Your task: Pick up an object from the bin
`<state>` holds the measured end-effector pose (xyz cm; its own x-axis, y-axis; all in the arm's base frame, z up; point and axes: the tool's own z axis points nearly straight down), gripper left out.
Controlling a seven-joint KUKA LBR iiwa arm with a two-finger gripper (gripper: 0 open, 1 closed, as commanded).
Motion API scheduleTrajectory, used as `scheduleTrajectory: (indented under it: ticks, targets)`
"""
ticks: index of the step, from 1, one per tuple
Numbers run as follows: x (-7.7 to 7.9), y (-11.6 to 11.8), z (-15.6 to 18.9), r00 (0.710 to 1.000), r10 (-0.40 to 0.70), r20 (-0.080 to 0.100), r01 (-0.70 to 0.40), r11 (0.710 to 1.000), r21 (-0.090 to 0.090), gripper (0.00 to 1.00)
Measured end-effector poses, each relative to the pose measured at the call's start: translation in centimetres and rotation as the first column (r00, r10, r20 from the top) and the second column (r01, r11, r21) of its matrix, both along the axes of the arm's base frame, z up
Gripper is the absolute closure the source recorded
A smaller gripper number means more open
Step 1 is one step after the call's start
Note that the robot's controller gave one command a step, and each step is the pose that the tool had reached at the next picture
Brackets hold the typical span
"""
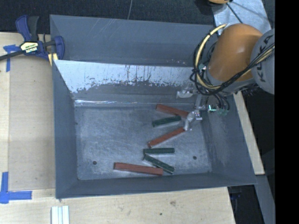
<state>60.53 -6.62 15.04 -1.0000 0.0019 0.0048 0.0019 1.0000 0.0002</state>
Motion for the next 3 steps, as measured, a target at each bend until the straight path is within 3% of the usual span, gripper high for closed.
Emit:
scheduleTrajectory:
  ticks: [1, 2, 3]
  targets:
    - [0.2, 0.0, 0.5, 1.0, 0.002, 0.008, -0.002, 1.0, -0.001, 0.0]
    - [-0.2, 2.0, -4.6, 0.953, 0.302, 0.013, -0.302, 0.953, -0.004, 0.0]
    - [-1.8, 3.5, -3.2, 0.883, 0.47, 0.003, -0.47, 0.883, 0.001, 0.0]
